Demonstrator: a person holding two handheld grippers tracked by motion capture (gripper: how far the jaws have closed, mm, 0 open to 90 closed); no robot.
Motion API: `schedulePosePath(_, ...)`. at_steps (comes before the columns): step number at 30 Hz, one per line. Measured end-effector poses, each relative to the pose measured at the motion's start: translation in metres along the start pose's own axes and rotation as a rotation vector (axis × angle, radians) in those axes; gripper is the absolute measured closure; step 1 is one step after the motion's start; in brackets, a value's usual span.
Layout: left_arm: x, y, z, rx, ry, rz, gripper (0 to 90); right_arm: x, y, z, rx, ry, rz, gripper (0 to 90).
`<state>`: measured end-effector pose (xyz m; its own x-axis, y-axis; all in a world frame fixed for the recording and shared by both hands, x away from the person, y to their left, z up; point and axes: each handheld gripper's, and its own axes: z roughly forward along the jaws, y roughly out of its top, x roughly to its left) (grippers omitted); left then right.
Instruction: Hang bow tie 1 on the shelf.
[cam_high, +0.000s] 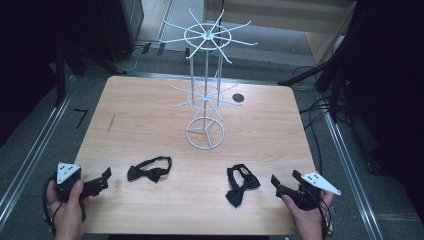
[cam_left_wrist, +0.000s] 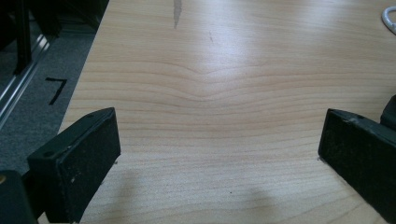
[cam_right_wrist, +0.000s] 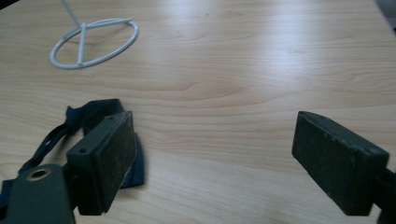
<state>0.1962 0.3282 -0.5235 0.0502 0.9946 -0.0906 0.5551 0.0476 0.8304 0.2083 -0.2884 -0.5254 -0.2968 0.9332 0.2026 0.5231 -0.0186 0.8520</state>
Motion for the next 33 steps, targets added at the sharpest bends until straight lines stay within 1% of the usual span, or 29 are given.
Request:
schedulePosePath(2,0.0,0.0,0.0,0.0,-0.002,0.001,0.0,0.006,0.0,0.002,0.007,0.014,-0.008,19.6)
schedulePosePath(3,0.0,0.0,0.0,0.001,-0.002,0.0,0.0,0.011,0.001,0.004,0.007,0.036,-0.008,22.6)
schedulePosePath(4,0.0,0.0,0.0,0.001,-0.002,0.0,0.0,0.011,0.001,0.004,0.007,0.036,-0.008,22.6)
schedulePosePath(5,0.0,0.0,0.0,0.0,-0.004,0.0,0.0,0.016,0.002,0.007,0.007,0.053,-0.01,25.2)
schedulePosePath(6,0.0,0.0,0.0,0.0,-0.004,0.0,0.0,0.016,0.002,0.007,0.007,0.053,-0.01,25.2)
schedulePosePath(8,0.0,0.0,0.0,0.001,-0.004,0.003,0.0,0.021,0.002,0.011,0.01,0.072,-0.02,27.6)
schedulePosePath(9,-0.001,0.0,0.0,0.0,-0.006,0.004,0.0,0.028,0.002,0.014,0.018,0.092,-0.026,31.0)
schedulePosePath(10,-0.001,0.0,0.0,0.0,-0.006,0.004,0.0,0.028,0.002,0.014,0.018,0.092,-0.026,31.0)
schedulePosePath(11,-0.001,0.0,0.001,-0.002,-0.007,0.004,0.0,0.03,0.003,0.015,0.021,0.103,-0.033,32.0)
schedulePosePath(12,-0.001,0.0,0.001,-0.001,-0.008,0.006,0.0,0.036,0.003,0.018,0.021,0.107,-0.043,32.2)
schedulePosePath(16,0.0,0.0,0.001,0.002,-0.013,0.005,0.0,0.045,0.004,0.024,0.027,0.118,-0.052,32.3)
schedulePosePath(18,0.0,0.0,0.001,0.002,-0.015,0.006,0.0,0.048,0.004,0.028,0.036,0.126,-0.055,32.5)
schedulePosePath(22,0.0,0.001,0.001,0.001,-0.017,0.007,0.0,0.054,0.004,0.035,0.06,0.126,-0.062,32.5)
schedulePosePath(26,-0.001,0.001,0.001,0.0,-0.019,0.007,0.0,0.059,0.004,0.04,0.072,0.13,-0.067,32.9)
schedulePosePath(29,0.0,0.001,0.001,-0.001,-0.017,0.004,0.0,0.065,0.004,0.047,0.091,0.137,-0.067,37.2)
schedulePosePath(30,0.0,0.001,0.001,-0.001,-0.017,0.004,0.0,0.065,0.004,0.047,0.091,0.137,-0.067,37.2)
schedulePosePath(31,0.0,0.001,0.0,0.001,-0.02,0.001,0.0,0.068,0.004,0.052,0.109,0.143,-0.069,42.9)
schedulePosePath(32,0.0,0.001,0.0,0.001,-0.02,0.001,0.0,0.07,0.004,0.054,0.124,0.139,-0.067,45.2)
schedulePosePath(33,0.0,0.001,0.0,-0.007,-0.019,-0.003,0.0,0.07,0.004,0.054,0.124,0.139,-0.067,45.2)
